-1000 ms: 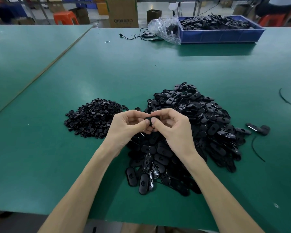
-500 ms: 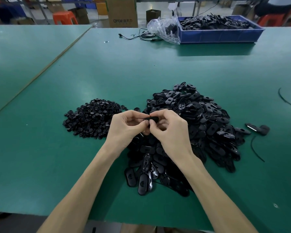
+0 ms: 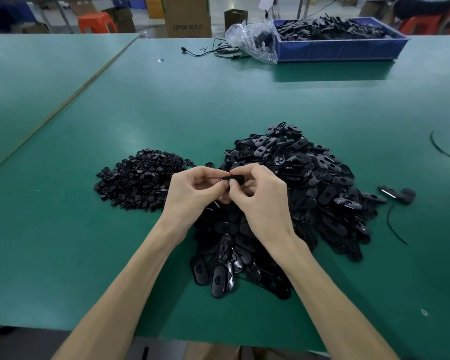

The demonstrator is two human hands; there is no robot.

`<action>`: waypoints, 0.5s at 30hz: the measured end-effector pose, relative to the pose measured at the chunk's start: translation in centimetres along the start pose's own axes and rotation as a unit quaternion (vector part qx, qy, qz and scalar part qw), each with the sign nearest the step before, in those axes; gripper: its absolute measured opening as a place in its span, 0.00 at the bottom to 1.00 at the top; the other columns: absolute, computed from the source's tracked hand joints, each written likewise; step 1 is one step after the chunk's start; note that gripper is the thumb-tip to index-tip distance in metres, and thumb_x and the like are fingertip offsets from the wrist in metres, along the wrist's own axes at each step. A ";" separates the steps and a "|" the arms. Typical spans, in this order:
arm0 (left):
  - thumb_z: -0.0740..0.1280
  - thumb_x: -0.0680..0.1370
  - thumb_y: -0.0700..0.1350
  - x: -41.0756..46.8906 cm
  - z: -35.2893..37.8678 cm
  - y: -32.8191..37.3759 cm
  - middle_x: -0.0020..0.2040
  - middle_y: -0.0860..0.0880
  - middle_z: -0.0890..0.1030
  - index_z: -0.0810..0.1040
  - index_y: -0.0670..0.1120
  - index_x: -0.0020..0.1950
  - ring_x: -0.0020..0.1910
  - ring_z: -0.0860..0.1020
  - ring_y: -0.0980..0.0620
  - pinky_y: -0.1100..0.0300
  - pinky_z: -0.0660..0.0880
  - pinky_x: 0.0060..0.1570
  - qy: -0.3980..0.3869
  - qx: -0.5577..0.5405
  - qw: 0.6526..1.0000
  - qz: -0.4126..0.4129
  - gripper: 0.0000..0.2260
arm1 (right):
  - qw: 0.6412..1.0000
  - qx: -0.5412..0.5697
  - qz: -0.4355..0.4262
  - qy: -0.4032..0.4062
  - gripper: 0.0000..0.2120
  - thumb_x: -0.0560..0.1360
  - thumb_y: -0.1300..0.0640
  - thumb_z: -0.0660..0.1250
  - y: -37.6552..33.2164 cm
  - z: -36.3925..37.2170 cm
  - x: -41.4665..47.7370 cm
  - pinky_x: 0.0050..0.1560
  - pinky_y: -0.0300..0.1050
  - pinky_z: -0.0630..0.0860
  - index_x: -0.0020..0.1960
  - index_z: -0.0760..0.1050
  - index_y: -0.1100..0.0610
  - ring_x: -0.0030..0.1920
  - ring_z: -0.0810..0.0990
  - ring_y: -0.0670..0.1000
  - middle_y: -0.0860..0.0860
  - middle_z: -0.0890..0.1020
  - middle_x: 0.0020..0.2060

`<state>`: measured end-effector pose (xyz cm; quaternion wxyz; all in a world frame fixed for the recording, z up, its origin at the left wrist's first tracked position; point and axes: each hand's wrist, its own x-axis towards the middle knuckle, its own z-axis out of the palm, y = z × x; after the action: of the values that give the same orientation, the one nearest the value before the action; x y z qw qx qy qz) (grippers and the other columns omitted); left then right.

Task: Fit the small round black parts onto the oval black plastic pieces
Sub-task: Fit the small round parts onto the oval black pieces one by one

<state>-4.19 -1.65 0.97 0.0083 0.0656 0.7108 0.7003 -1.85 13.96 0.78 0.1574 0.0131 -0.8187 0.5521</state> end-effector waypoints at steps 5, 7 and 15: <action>0.74 0.77 0.36 0.1 -0.5 0.0 0.44 0.40 0.87 0.85 0.40 0.56 0.40 0.86 0.46 0.59 0.82 0.45 -0.029 -0.013 0.999 0.000 0.08 | 0.998 0.059 0.032 -0.009 0.06 0.78 0.62 0.75 0.3 -0.7 0.3 0.45 0.37 0.82 0.54 0.84 0.57 0.40 0.87 0.45 0.48 0.88 0.41; 0.74 0.78 0.36 0.1 -0.5 0.0 0.45 0.40 0.87 0.85 0.40 0.56 0.42 0.86 0.47 0.59 0.82 0.46 -0.036 -0.015 0.999 0.000 0.08 | 0.996 0.080 0.039 -0.009 0.06 0.78 0.62 0.76 0.3 -0.8 0.3 0.45 0.35 0.82 0.54 0.85 0.57 0.39 0.87 0.45 0.48 0.88 0.40; 0.74 0.77 0.33 0.2 -0.3 0.0 0.43 0.42 0.88 0.86 0.39 0.54 0.39 0.86 0.48 0.59 0.82 0.45 -0.004 0.006 1.000 0.017 0.07 | 0.993 0.107 0.039 -0.027 0.07 0.79 0.65 0.73 0.4 -0.8 0.2 0.46 0.37 0.83 0.56 0.85 0.58 0.40 0.89 0.47 0.48 0.89 0.40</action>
<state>-4.40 -1.89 0.94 -0.0010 0.0802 0.7135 0.6961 -1.86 14.87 0.78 0.1111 0.0135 -0.7587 0.6417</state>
